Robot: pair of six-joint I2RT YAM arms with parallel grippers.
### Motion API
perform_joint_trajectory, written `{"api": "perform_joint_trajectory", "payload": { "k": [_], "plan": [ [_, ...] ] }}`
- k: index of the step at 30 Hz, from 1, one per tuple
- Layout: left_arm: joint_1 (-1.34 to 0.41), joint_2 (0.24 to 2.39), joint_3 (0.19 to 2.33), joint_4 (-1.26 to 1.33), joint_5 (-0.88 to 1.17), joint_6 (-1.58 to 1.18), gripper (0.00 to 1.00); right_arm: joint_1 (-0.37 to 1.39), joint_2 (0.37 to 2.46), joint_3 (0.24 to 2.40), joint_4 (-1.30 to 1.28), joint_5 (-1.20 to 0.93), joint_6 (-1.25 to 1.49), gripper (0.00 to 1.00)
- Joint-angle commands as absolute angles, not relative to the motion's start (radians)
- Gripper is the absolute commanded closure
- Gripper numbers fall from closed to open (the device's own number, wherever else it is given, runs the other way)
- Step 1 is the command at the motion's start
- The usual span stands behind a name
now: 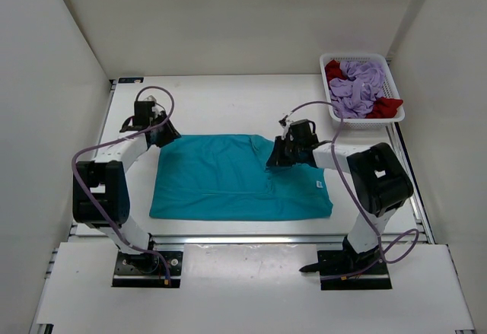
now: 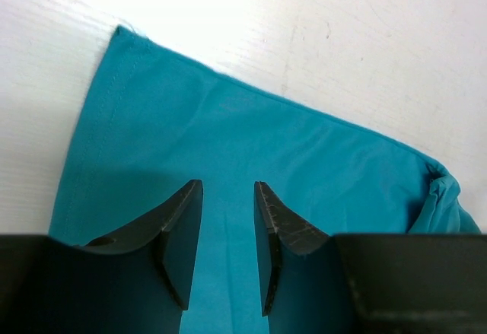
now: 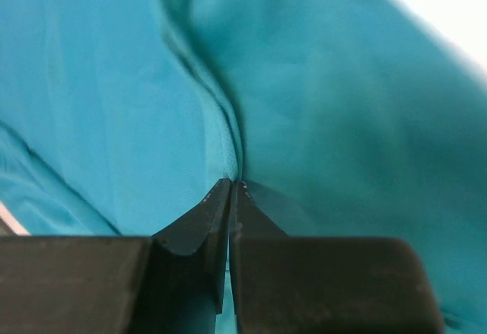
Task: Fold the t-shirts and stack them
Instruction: Grap the side of the flattened tshirt furthest away from the robot with both arms
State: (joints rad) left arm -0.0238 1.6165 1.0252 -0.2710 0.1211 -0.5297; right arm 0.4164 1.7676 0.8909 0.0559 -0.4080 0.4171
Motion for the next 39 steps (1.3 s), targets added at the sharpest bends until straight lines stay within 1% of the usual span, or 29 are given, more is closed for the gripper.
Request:
{"api": "perform_joint_trajectory", "payload": {
  "k": [1, 4, 6, 8, 12, 16, 17, 21, 25, 30, 32, 35, 39],
  "plan": [
    [-0.014, 1.643, 1.101, -0.287, 0.086, -0.503, 0.56, 0.351, 1.724, 0.994, 0.005, -0.361, 0.378, 1.0],
    [0.0, 1.681, 1.149, -0.311, 0.055, -0.486, 0.56, 0.311, 1.755, 1.121, -0.136, -0.26, 0.31, 1.0],
    [-0.002, 1.701, 1.17, -0.313, 0.051, -0.486, 0.56, 0.284, 1.79, 1.195, -0.193, -0.224, 0.281, 1.0],
    [0.043, 1.729, 1.183, -0.321, 0.054, -0.482, 0.56, 0.247, 1.818, 1.274, -0.236, -0.184, 0.259, 1.0],
    [0.049, 1.788, 1.235, -0.348, 0.046, -0.477, 0.56, 0.207, 1.928, 1.446, -0.323, -0.098, 0.203, 1.0],
    [0.061, 1.83, 1.291, -0.373, 0.034, -0.463, 0.56, 0.196, 2.051, 1.619, -0.374, -0.048, 0.152, 1.0],
    [0.069, 1.845, 1.293, -0.374, 0.028, -0.46, 0.55, 0.196, 2.098, 1.646, -0.397, -0.029, 0.15, 1.0],
    [0.072, 1.885, 1.324, -0.382, 0.015, -0.449, 0.51, 0.209, 2.183, 1.765, -0.454, 0.055, 0.085, 1.0],
    [0.08, 1.924, 1.351, -0.377, 0.02, -0.448, 0.45, 0.203, 2.212, 1.792, -0.446, 0.038, 0.089, 1.0],
    [0.045, 1.994, 1.443, -0.396, 0.002, -0.437, 0.43, 0.206, 2.195, 1.75, -0.411, -0.028, 0.098, 1.0],
    [0.032, 2.014, 1.469, -0.408, 0.002, -0.437, 0.44, 0.209, 2.183, 1.72, -0.376, -0.043, 0.109, 1.0],
    [0.031, 2.063, 1.509, -0.439, 0.003, -0.431, 0.48, 0.206, 2.169, 1.698, -0.365, -0.063, 0.124, 1.0],
    [0.031, 2.072, 1.499, -0.445, 0.003, -0.419, 0.5, 0.201, 2.152, 1.684, -0.345, -0.093, 0.144, 1.0]
  ]
}}
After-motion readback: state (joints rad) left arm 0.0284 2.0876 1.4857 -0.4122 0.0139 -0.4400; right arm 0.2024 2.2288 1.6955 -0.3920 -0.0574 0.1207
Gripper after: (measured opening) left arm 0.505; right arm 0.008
